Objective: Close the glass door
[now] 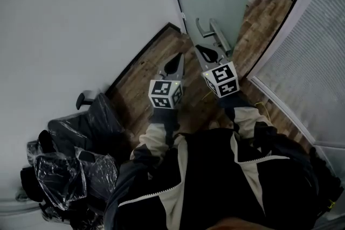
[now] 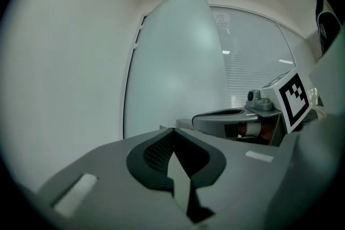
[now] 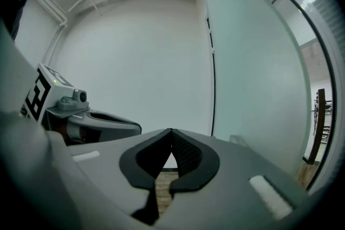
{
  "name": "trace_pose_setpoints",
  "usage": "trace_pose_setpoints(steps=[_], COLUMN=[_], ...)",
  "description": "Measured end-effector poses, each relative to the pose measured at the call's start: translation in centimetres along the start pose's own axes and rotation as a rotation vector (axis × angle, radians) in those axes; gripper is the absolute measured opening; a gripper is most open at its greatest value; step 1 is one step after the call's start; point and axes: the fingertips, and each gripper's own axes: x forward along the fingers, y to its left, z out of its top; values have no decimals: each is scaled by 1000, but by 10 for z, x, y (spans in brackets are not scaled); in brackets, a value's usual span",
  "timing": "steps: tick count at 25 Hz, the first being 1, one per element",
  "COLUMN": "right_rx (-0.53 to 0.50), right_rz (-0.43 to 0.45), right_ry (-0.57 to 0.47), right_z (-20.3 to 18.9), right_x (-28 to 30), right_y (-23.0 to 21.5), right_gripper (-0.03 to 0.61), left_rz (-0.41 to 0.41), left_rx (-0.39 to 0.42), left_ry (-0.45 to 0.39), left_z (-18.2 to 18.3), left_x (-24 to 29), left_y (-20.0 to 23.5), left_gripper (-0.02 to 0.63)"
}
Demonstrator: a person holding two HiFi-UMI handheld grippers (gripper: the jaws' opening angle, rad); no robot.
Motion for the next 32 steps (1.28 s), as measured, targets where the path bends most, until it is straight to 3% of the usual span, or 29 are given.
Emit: trace_pose_setpoints(steps=[8, 12, 15, 16, 17, 18, 21, 26, 32], right_rx=[-58, -222, -420, -488, -548, -601, -730, -909, -983], right_rz=[-170, -313, -434, -467, -487, -495, -477, -476, -485], right_ry=[114, 200, 321, 383, 454, 529, 722, 880, 993], right_z=[-16, -8, -1, -5, -13, -22, -50, -61, -75], right_x=[25, 28, 31, 29, 27, 26, 30, 57, 75], right_y=[-9, -17, -32, -37, -41, -44, -52, -69, -93], right_gripper=[3, 3, 9, 35, 106, 172, 277, 317, 324], left_rz=[-198, -296, -377, -410, -441, -465, -503, -521, -507], left_rx=[-16, -15, -13, -14, -11, 1, 64, 35, 7], left_ry=[19, 7, 1, 5, 8, 10, 18, 13, 14], left_z=[-3, -1, 1, 0, -2, -3, -6, -6, -10], left_x=[45, 49, 51, 51, 51, 51, 53, 48, 48], left_y=[25, 32, 30, 25, 21, 18, 17, 26, 44], left_gripper=[3, 3, 3, 3, 3, 3, 3, 3, 3])
